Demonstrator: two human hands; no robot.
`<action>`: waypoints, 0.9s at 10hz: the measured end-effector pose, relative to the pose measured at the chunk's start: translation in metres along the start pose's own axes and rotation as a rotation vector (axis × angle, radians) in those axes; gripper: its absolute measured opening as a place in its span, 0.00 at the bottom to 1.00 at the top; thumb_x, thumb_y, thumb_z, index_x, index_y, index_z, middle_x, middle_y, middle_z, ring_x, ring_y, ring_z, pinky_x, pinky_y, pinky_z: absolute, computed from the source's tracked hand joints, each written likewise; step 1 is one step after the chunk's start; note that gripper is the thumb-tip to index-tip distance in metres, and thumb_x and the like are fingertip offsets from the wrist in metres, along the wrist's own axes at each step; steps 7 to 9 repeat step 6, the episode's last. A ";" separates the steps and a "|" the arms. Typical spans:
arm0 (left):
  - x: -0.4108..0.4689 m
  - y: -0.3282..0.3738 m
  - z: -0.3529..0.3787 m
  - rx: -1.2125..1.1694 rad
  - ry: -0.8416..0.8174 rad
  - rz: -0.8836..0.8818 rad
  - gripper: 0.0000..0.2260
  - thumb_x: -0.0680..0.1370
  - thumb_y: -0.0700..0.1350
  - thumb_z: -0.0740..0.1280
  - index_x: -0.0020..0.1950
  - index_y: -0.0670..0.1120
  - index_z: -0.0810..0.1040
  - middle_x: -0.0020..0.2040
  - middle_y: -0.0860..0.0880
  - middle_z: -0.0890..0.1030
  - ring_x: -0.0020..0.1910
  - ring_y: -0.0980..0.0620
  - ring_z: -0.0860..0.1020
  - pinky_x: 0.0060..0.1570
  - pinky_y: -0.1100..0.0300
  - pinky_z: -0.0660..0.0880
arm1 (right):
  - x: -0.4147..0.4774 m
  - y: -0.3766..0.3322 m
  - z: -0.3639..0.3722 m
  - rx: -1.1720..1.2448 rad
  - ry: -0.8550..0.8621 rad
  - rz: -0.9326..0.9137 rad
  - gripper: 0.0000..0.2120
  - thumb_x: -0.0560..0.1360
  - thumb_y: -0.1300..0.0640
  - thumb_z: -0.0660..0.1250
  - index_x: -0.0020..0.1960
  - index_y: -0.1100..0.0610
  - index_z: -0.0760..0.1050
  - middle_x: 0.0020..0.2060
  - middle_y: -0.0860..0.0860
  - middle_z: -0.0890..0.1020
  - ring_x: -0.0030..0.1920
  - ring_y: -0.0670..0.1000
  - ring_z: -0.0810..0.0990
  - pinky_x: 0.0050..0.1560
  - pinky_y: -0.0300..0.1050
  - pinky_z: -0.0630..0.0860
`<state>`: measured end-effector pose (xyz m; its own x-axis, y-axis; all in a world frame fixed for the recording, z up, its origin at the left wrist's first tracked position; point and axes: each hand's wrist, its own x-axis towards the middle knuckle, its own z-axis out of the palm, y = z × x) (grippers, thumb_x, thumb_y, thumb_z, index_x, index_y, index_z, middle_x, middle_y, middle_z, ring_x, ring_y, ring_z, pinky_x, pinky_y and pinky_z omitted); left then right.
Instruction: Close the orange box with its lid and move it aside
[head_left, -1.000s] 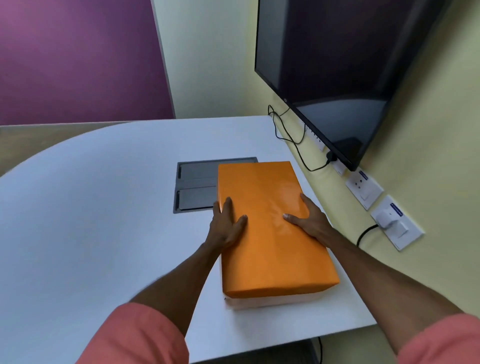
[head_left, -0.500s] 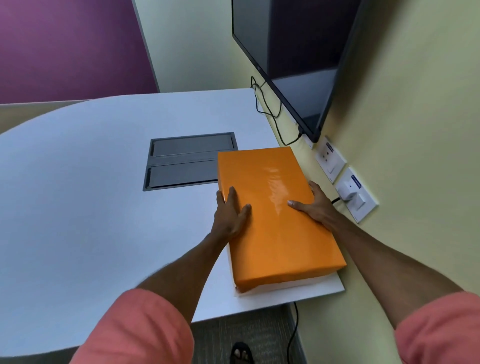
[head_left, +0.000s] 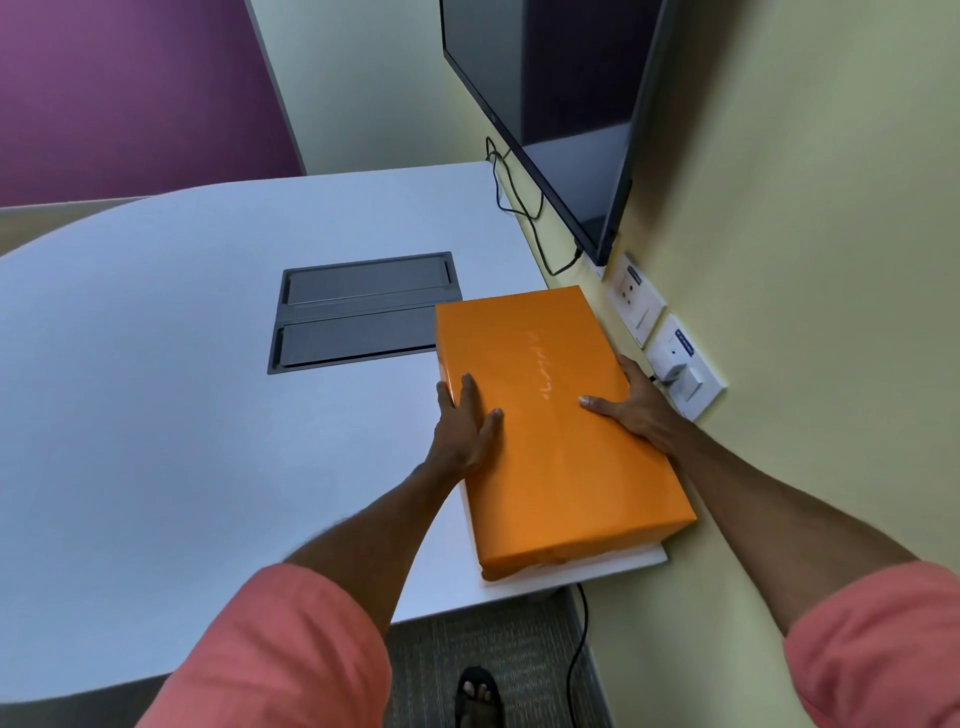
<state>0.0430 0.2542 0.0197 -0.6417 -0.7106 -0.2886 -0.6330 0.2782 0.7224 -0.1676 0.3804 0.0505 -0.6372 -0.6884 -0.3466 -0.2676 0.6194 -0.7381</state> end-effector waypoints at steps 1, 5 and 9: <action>0.001 0.000 0.000 0.017 -0.018 -0.009 0.36 0.80 0.58 0.56 0.79 0.47 0.40 0.79 0.41 0.38 0.77 0.35 0.55 0.73 0.42 0.57 | 0.001 0.000 0.001 -0.008 -0.008 0.004 0.49 0.66 0.43 0.75 0.77 0.49 0.50 0.74 0.56 0.65 0.70 0.60 0.68 0.68 0.62 0.69; 0.011 0.003 -0.022 0.151 -0.112 -0.042 0.36 0.78 0.57 0.61 0.78 0.47 0.47 0.78 0.37 0.51 0.72 0.33 0.64 0.68 0.42 0.66 | 0.006 -0.026 0.009 -0.175 0.212 0.024 0.34 0.73 0.49 0.69 0.72 0.61 0.59 0.68 0.62 0.71 0.66 0.64 0.72 0.63 0.59 0.72; 0.015 0.001 -0.039 0.205 -0.107 -0.014 0.33 0.78 0.56 0.63 0.77 0.47 0.53 0.76 0.37 0.57 0.72 0.35 0.65 0.68 0.43 0.67 | 0.008 -0.046 0.024 -0.271 0.316 -0.023 0.29 0.74 0.51 0.67 0.70 0.63 0.63 0.66 0.63 0.71 0.64 0.64 0.72 0.59 0.59 0.73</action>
